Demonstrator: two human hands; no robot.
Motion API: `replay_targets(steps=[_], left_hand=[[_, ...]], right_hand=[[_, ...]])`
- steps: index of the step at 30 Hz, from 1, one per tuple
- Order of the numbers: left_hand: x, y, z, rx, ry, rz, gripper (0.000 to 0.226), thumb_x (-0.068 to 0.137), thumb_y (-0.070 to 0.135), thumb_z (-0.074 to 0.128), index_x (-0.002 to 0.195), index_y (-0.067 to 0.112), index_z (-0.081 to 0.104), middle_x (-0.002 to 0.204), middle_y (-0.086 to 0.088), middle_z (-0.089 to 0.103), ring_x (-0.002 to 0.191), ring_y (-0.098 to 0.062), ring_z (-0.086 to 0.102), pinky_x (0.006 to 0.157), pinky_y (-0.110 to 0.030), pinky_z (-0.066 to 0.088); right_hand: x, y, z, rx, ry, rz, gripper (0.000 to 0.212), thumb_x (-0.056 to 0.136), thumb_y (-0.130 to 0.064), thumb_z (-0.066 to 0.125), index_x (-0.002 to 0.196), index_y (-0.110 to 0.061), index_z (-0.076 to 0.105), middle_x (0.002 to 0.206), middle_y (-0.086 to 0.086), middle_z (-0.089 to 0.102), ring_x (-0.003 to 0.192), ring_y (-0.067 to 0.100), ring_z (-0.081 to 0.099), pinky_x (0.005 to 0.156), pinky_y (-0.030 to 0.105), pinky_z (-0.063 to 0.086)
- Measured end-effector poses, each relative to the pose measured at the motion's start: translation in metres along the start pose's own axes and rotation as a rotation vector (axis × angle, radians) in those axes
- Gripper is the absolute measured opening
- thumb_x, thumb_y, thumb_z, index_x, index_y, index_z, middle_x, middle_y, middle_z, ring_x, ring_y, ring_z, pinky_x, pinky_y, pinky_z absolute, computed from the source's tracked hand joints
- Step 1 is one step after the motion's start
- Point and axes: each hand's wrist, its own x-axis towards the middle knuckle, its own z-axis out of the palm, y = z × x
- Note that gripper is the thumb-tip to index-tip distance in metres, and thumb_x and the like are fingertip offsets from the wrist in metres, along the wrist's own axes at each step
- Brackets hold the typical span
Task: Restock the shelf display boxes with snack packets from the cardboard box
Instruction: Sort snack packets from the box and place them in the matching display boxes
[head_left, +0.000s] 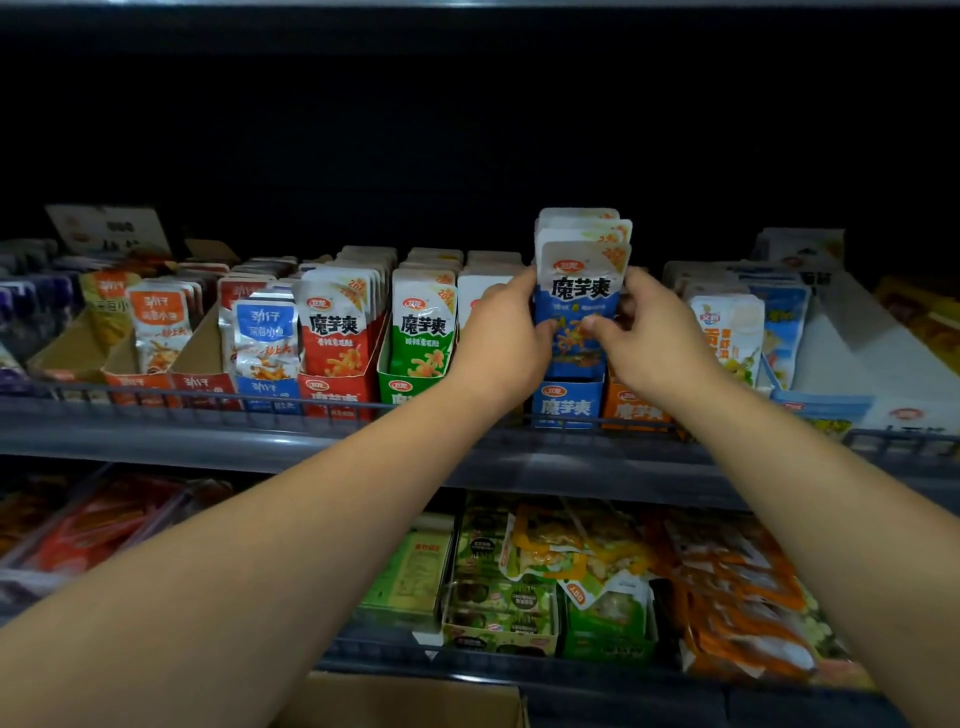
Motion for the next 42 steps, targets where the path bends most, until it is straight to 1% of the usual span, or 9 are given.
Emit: replay_targets(steps=[4,8,14,19,24,29,32,37,42], left_hand=[[-0.002,0.001,0.005,0.088,-0.056,-0.01,0.04,0.098,0.015,0.064,0.137,0.016,0.054,0.13,-0.01,0.06,0.12,-0.028,0.058,0.099,-0.036,0.051],[-0.007,-0.001,0.008,0.177,-0.073,-0.054,0.035,0.103,0.017,0.059,0.137,0.012,0.056,0.136,-0.012,0.051,0.116,-0.028,0.057,0.088,-0.024,0.037],[-0.005,-0.001,0.005,0.182,-0.049,-0.088,0.038,0.1,0.021,0.065,0.136,0.012,0.058,0.131,-0.012,0.055,0.114,-0.03,0.059,0.092,-0.035,0.048],[-0.01,-0.008,0.003,0.137,0.034,-0.087,0.039,0.094,0.026,0.073,0.123,0.014,0.05,0.102,0.001,0.053,0.091,-0.022,0.056,0.077,-0.036,0.049],[-0.018,-0.023,0.005,0.195,0.051,-0.033,0.035,0.089,0.031,0.078,0.113,0.017,0.057,0.11,-0.001,0.055,0.096,-0.024,0.059,0.082,-0.045,0.056],[-0.024,-0.033,0.007,0.214,0.104,-0.044,0.046,0.083,0.038,0.082,0.118,0.02,0.059,0.121,-0.002,0.052,0.109,-0.024,0.055,0.089,-0.046,0.055],[-0.023,-0.034,0.009,0.187,0.111,-0.083,0.048,0.082,0.038,0.084,0.119,0.022,0.058,0.123,-0.001,0.049,0.111,-0.023,0.054,0.092,-0.045,0.054],[-0.022,-0.036,0.008,0.18,0.095,-0.085,0.048,0.082,0.038,0.083,0.12,0.022,0.058,0.124,-0.001,0.048,0.111,-0.022,0.054,0.093,-0.044,0.054],[-0.025,-0.038,0.008,0.184,0.094,-0.058,0.048,0.084,0.039,0.081,0.121,0.022,0.057,0.125,-0.001,0.048,0.11,-0.022,0.054,0.091,-0.043,0.055]], right_hand=[[0.002,0.009,0.005,-0.145,-0.072,0.035,0.036,0.1,-0.027,0.058,0.134,-0.016,0.051,0.128,0.004,0.064,0.116,0.023,0.06,0.087,0.031,0.047],[0.0,0.017,0.01,-0.251,-0.118,0.055,0.039,0.096,-0.032,0.064,0.13,-0.017,0.054,0.124,0.006,0.063,0.108,0.025,0.062,0.085,0.034,0.05],[-0.004,0.023,0.01,-0.101,-0.093,0.064,0.06,0.086,-0.027,0.077,0.137,-0.024,0.045,0.117,-0.001,0.067,0.094,0.018,0.068,0.071,0.028,0.05],[-0.003,0.025,0.012,-0.061,-0.043,0.061,0.078,0.085,-0.025,0.079,0.147,-0.027,0.032,0.117,0.005,0.068,0.1,0.023,0.069,0.073,0.027,0.053],[-0.003,0.026,0.014,-0.072,-0.029,0.009,0.082,0.076,-0.021,0.086,0.142,-0.026,0.038,0.126,-0.001,0.063,0.098,0.014,0.064,0.068,0.021,0.05],[0.001,0.026,0.019,-0.107,-0.003,-0.031,0.103,0.068,-0.021,0.092,0.149,-0.027,0.03,0.136,0.002,0.055,0.121,0.021,0.057,0.093,0.043,0.056],[0.005,0.026,0.021,-0.11,0.001,-0.027,0.104,0.067,-0.021,0.092,0.15,-0.028,0.029,0.138,0.002,0.055,0.123,0.021,0.056,0.094,0.044,0.055],[0.009,0.028,0.024,-0.153,-0.007,-0.022,0.099,0.072,-0.02,0.09,0.151,-0.024,0.03,0.145,0.007,0.046,0.13,0.023,0.049,0.092,0.028,0.042],[0.004,0.031,0.018,-0.128,-0.025,0.031,0.105,0.073,-0.026,0.089,0.154,-0.027,0.022,0.147,0.007,0.044,0.132,0.026,0.049,0.098,0.043,0.051]])
